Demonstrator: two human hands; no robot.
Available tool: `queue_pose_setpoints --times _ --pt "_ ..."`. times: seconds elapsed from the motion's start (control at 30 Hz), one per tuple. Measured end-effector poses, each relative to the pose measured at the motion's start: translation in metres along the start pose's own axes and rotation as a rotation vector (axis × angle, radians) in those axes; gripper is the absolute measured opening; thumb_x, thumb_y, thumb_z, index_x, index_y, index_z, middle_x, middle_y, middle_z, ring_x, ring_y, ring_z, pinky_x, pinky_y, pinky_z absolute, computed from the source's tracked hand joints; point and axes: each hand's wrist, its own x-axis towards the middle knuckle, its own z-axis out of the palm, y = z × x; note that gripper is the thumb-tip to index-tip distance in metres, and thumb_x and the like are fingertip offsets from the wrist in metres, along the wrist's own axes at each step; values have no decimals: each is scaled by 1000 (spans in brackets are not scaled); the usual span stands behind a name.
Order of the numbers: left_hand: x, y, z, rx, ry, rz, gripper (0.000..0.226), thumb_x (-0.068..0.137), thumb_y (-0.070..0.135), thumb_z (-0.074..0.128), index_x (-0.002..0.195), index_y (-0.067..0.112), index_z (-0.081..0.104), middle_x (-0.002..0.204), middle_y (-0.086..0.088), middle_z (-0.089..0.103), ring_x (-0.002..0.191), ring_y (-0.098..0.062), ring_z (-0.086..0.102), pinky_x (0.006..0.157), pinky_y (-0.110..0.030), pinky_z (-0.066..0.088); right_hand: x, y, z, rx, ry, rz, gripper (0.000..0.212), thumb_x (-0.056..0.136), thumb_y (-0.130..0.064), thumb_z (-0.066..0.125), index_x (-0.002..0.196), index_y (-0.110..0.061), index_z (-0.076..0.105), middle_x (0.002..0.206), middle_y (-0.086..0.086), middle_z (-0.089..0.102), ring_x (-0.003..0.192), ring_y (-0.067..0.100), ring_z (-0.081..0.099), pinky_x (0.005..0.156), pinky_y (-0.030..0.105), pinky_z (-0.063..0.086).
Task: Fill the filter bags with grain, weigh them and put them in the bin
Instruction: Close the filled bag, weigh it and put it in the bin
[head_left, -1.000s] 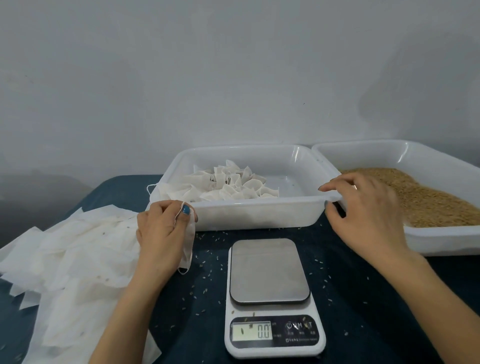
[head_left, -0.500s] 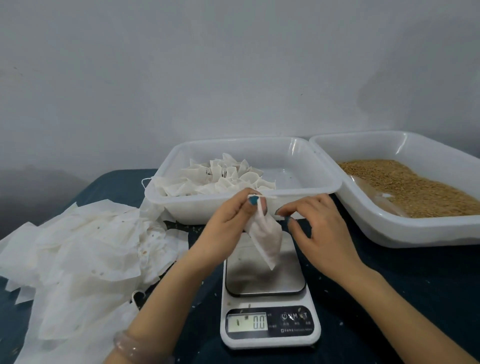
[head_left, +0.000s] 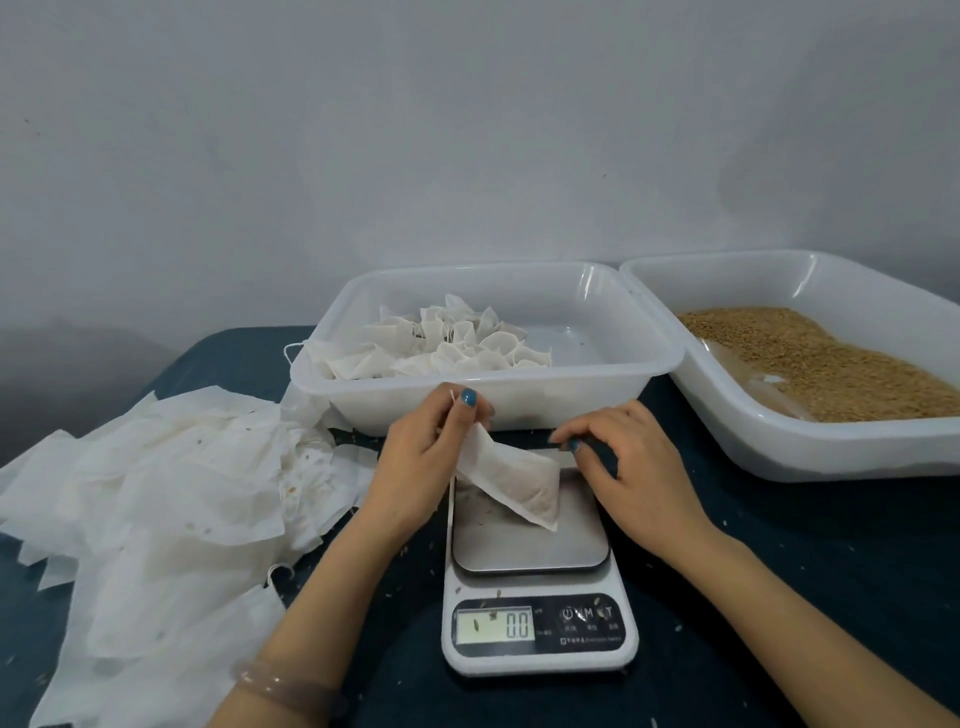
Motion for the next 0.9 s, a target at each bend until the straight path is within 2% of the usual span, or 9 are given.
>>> queue_pose_setpoints --times 0.1,0.23,0.33,0.47,0.57,0.67,0.8,0.9 --pt "1 1 -5 55 57 -4 34 98 48 35 89 32 64 90 20 68 84 0 62 72 -15 45 -1 0 -1 1 16 -2 23 92 -15 58 98 -35 68 91 -24 63 97 4 48 78 21 43" --pt "4 2 -14 2 200 -27 38 91 54 34 86 29 63 90 21 67 85 -8 61 79 -34 52 -2 -1 -2 -6 20 -5 23 92 -13 57 100 -32 68 90 -23 64 96 6 48 76 24 45" --pt "6 0 -20 -25 267 -65 38 83 54 34 82 28 62 85 20 67 81 -13 60 74 -34 51 -3 -2 -2 -14 17 -8 23 93 -13 56 101 -31 68 90 -22 64 96 5 47 76 24 45" --pt "6 0 -23 -21 289 -87 37 82 54 39 82 26 63 81 20 68 79 -12 60 79 -43 50 -4 -1 -2 -16 14 -8 23 93 -13 56 102 -30 68 90 -22 64 96 6 47 77 26 46" --pt "4 -4 -25 29 278 -98 36 83 55 40 86 27 62 82 22 68 78 -3 60 76 -35 51 -3 -1 -2 -20 21 -3 24 93 -11 57 102 -31 68 90 -22 63 97 7 48 76 27 46" --pt "4 -8 -27 87 280 -109 26 83 52 46 86 30 61 83 20 68 79 -3 60 69 -25 45 -3 -1 -2 -28 19 1 24 93 -11 57 101 -31 68 90 -23 63 97 6 48 75 27 47" --pt "4 -10 -29 107 291 -118 18 83 47 52 84 31 61 82 13 68 79 -6 60 67 -21 42 -3 0 -1 -22 19 5 23 93 -12 57 101 -30 68 91 -22 64 97 5 47 75 27 47" --pt "3 -8 -30 119 262 -133 20 84 48 51 81 30 61 79 17 68 80 -5 61 67 -21 42 -3 0 -1 -25 25 3 23 93 -11 57 101 -30 68 90 -22 64 96 5 47 75 27 47"
